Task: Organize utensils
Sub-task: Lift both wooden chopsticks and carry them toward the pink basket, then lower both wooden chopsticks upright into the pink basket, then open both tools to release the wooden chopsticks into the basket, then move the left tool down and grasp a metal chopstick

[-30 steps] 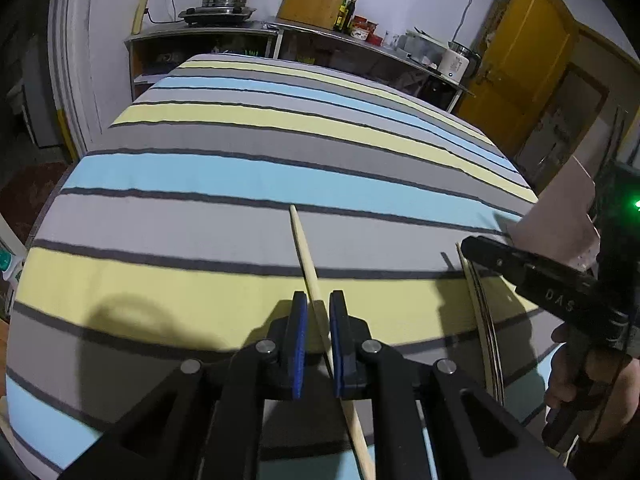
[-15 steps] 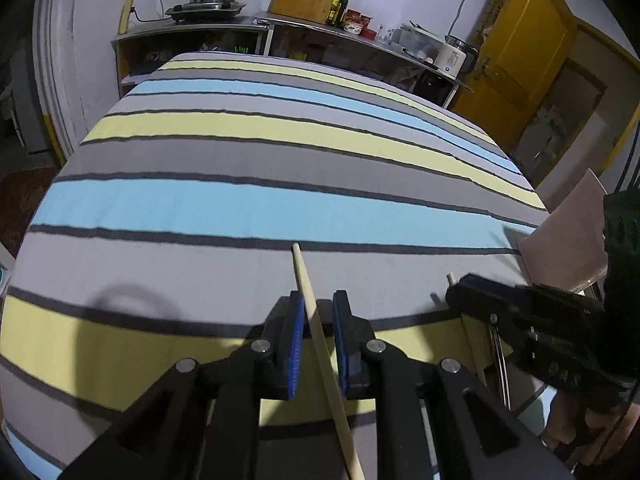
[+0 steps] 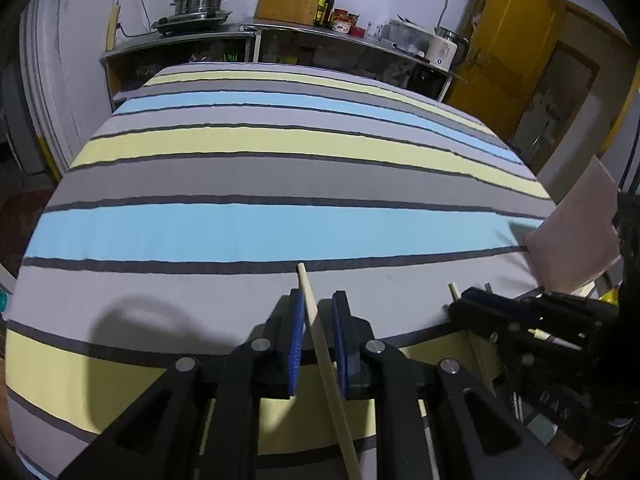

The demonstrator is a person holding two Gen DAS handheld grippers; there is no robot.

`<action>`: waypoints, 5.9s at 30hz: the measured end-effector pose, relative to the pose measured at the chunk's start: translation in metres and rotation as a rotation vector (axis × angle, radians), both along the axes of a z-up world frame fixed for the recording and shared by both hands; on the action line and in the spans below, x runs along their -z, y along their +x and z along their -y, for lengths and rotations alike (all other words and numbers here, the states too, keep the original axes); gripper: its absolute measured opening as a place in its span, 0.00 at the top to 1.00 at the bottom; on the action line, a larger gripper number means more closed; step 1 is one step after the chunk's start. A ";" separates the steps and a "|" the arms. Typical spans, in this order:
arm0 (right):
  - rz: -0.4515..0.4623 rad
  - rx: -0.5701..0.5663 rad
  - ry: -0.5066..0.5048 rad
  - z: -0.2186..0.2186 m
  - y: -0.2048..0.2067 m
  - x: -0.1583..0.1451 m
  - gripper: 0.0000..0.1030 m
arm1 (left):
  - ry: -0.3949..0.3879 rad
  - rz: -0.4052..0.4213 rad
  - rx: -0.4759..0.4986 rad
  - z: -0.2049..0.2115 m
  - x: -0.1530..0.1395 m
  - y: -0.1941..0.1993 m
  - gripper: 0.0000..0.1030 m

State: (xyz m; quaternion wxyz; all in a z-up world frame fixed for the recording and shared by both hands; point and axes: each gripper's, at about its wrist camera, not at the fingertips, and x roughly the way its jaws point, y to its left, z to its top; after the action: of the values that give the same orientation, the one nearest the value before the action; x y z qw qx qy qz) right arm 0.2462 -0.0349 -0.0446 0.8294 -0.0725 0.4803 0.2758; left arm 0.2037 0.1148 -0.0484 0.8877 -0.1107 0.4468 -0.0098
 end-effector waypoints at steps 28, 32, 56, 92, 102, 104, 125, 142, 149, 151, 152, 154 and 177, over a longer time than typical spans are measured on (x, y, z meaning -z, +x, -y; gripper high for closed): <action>0.181 0.021 0.196 0.042 -0.050 -0.116 0.95 | -0.008 0.176 0.058 0.011 -0.119 -0.062 0.94; 0.213 0.029 0.213 0.050 -0.062 -0.129 0.95 | -0.011 0.207 0.070 0.017 -0.134 -0.072 0.94; 0.273 0.092 0.253 0.105 -0.126 -0.144 0.95 | -0.010 0.229 0.109 0.045 -0.154 -0.123 0.94; 0.537 0.484 0.395 0.255 -0.089 -0.237 0.95 | -0.192 0.428 0.314 0.169 -0.243 -0.020 0.94; 0.513 0.512 0.388 0.259 -0.070 -0.212 0.95 | -0.146 0.393 0.331 0.194 -0.216 -0.005 0.94; 0.503 0.513 0.385 0.260 -0.066 -0.207 0.95 | -0.127 0.384 0.339 0.199 -0.212 -0.003 0.94; 0.343 0.467 0.329 0.245 -0.044 -0.152 0.95 | -0.068 0.316 0.343 0.206 -0.184 0.006 0.84; 0.425 0.438 0.300 0.242 -0.089 -0.171 0.83 | -0.048 0.412 0.268 0.164 -0.194 -0.050 0.82; 0.396 0.398 0.302 0.229 -0.106 -0.161 0.83 | -0.033 0.360 0.209 0.135 -0.166 -0.068 0.82; 0.381 0.380 0.295 0.221 -0.110 -0.157 0.83 | -0.037 0.339 0.196 0.129 -0.156 -0.072 0.82; 0.372 0.372 0.293 0.218 -0.111 -0.153 0.83 | -0.035 0.327 0.187 0.126 -0.150 -0.074 0.82; 0.353 0.351 0.294 0.212 -0.115 -0.147 0.83 | -0.034 0.303 0.177 0.120 -0.139 -0.076 0.82; 0.209 0.231 0.232 0.165 -0.112 -0.091 0.83 | -0.081 0.039 0.092 0.113 -0.023 -0.053 0.81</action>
State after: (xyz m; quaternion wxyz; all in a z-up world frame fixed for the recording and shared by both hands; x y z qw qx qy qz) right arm 0.1339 -0.2003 0.0462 0.9037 0.0510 0.3619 0.2230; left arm 0.1508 0.0019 -0.0255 0.8898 -0.1253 0.4331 -0.0709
